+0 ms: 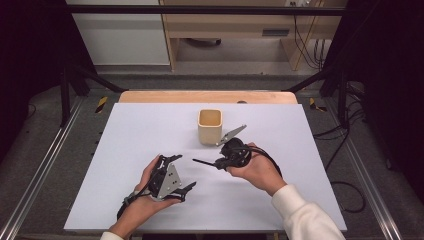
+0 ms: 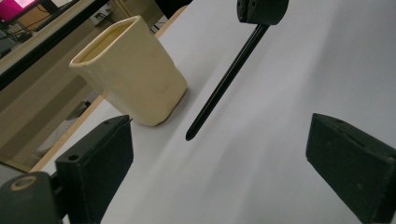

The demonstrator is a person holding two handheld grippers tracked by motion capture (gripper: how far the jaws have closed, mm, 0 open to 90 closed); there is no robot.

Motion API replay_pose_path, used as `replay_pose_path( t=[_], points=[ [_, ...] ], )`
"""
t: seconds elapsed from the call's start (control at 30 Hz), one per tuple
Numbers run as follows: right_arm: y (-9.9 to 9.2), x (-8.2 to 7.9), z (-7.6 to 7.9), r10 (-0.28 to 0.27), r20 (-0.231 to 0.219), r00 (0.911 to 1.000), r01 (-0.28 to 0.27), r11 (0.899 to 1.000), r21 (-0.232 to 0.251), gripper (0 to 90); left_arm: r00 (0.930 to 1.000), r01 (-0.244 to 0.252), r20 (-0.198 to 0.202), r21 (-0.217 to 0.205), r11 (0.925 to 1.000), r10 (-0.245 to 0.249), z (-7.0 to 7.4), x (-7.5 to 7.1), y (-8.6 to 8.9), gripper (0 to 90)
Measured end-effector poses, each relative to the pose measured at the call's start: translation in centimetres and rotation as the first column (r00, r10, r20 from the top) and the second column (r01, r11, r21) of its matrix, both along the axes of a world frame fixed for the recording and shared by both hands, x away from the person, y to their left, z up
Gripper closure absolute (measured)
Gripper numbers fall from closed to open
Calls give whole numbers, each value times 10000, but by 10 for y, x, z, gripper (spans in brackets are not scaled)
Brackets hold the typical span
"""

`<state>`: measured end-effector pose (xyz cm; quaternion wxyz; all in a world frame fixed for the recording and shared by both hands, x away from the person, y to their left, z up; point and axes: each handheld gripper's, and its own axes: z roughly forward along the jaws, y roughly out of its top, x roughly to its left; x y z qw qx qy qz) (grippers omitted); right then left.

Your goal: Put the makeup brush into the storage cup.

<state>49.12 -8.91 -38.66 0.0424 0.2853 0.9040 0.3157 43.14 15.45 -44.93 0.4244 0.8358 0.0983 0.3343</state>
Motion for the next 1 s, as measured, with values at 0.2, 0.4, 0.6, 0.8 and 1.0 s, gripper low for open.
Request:
replay_pose_path(
  t=[0.2,0.4,0.6,0.8,1.0],
  points=[
    [6,-2,2,175,-97,9998,-175,9998,41,837,9996,227,148,179,9996,-230,3,2,-9,144],
    [12,-3,4,323,-186,9993,-320,9994,144,837,9992,323,208,548,9980,-334,3,9,-14,206],
    [16,-7,9,565,-186,9982,-564,9984,76,837,9978,535,361,701,9961,-561,3,13,-18,303],
    [17,-8,9,625,-247,9977,-623,9980,97,837,9986,501,95,929,9944,-512,1,14,-19,388],
    [18,-8,8,730,-372,9966,-725,9973,150,837,9972,723,91,1137,9909,-738,-1,14,-21,491]
  ],
)
